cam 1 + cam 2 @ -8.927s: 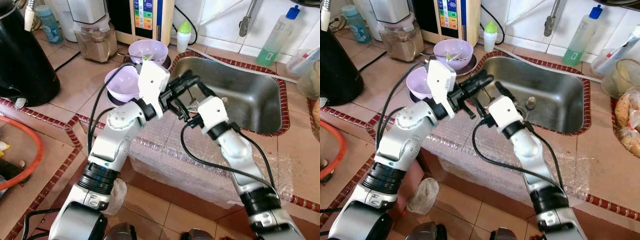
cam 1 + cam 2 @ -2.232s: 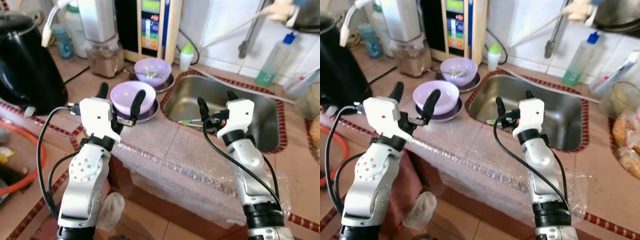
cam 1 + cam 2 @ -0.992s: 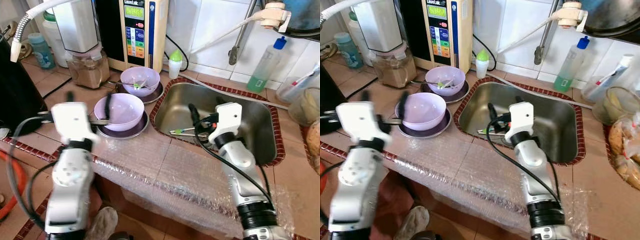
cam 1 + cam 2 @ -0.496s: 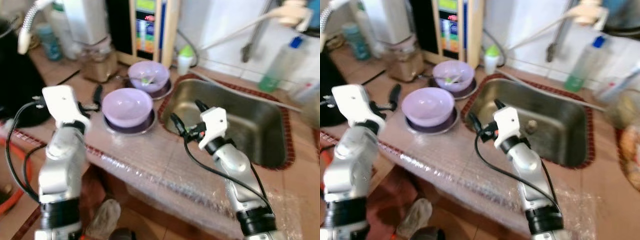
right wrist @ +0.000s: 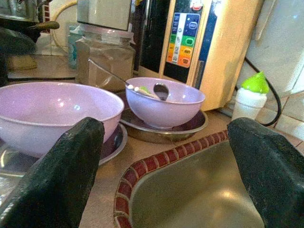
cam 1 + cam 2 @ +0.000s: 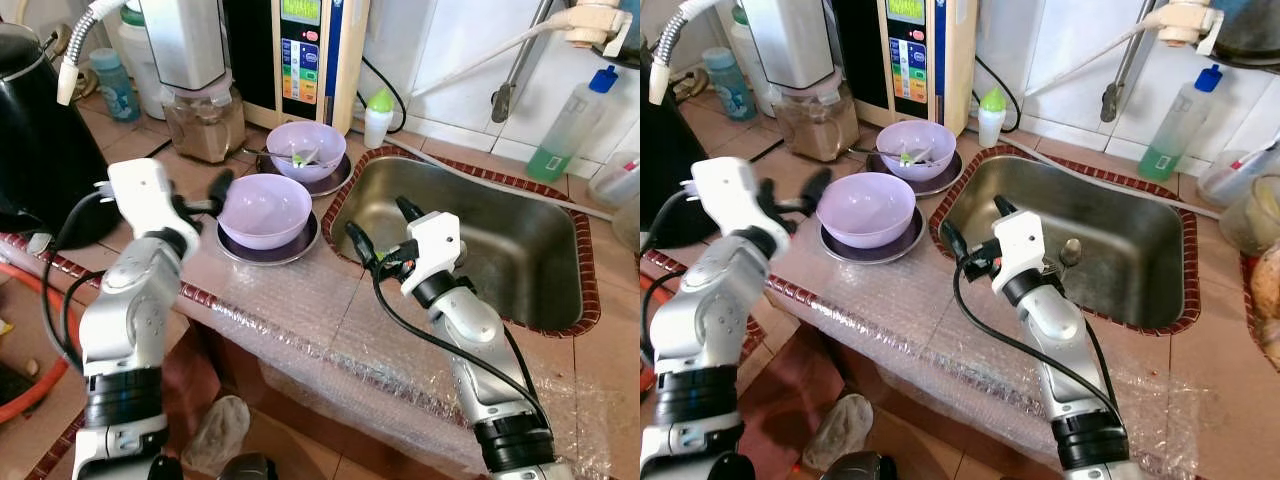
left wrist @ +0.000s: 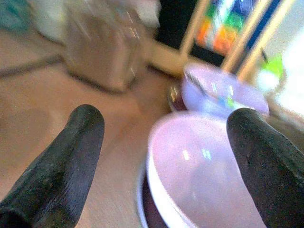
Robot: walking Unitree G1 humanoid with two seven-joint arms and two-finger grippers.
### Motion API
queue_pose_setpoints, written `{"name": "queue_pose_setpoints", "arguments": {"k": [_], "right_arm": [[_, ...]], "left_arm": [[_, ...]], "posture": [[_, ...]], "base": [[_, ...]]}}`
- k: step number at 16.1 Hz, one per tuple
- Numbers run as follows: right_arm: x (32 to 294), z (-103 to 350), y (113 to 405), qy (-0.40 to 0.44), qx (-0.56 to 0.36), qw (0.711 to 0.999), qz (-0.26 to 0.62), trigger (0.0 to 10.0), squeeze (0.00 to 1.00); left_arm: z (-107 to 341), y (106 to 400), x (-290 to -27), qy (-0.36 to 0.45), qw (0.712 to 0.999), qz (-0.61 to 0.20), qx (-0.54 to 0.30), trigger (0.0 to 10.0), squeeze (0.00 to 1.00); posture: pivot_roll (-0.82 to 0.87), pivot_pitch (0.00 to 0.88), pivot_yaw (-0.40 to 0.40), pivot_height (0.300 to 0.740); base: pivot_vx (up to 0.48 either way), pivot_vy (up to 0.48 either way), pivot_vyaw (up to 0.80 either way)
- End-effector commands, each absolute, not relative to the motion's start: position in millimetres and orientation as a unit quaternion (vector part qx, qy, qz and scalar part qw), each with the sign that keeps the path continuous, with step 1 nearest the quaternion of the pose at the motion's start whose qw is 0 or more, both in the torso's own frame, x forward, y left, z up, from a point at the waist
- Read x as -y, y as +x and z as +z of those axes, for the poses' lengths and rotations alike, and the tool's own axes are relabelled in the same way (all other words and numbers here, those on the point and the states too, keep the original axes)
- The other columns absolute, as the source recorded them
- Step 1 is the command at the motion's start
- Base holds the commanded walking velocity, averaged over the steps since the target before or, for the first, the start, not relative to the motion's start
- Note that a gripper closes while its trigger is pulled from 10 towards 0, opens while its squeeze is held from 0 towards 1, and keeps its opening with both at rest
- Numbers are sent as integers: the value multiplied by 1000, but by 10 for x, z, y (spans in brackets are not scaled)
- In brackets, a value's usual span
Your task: Kitchen organization
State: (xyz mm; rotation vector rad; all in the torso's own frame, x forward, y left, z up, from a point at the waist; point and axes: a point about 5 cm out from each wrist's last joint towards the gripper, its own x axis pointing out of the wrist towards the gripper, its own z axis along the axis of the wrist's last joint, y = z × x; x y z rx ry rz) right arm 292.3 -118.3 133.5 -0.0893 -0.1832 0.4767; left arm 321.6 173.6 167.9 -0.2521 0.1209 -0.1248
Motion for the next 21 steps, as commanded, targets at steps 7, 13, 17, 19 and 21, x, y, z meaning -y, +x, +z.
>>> {"name": "queue_pose_setpoints", "arguments": {"k": [7, 13, 17, 19, 21], "right_arm": [[1011, 1329, 2708, -42, 64, 920, 384, 10000, 0], [969, 1266, 2638, -56, 42, 903, 423, 10000, 0], [999, 1248, 2641, -61, 36, 902, 425, 10000, 0], [1026, 1249, 2659, -60, 35, 906, 418, 10000, 0], [1063, 1249, 2690, -61, 35, 910, 408, 10000, 0]], "left_arm": [[1553, 3325, -1638, -165, 972, -98, -138, 0, 0], [1495, 3336, -1666, -188, 965, -96, -158, 0, 0], [1477, 3319, -1702, -174, 967, -95, -159, 0, 0], [1477, 3311, -1735, -159, 972, -87, -149, 0, 0], [1445, 3280, -1755, -160, 972, -83, -150, 0, 0]], "posture": [[-26, 39, 24, 740], [-25, 32, 21, 740], [-27, 31, 21, 740], [-29, 29, 22, 740], [-29, 27, 20, 740]], "base": [[0, 0, 0], [0, 0, 0], [0, 0, 0], [0, 0, 0], [0, 0, 0]]}}
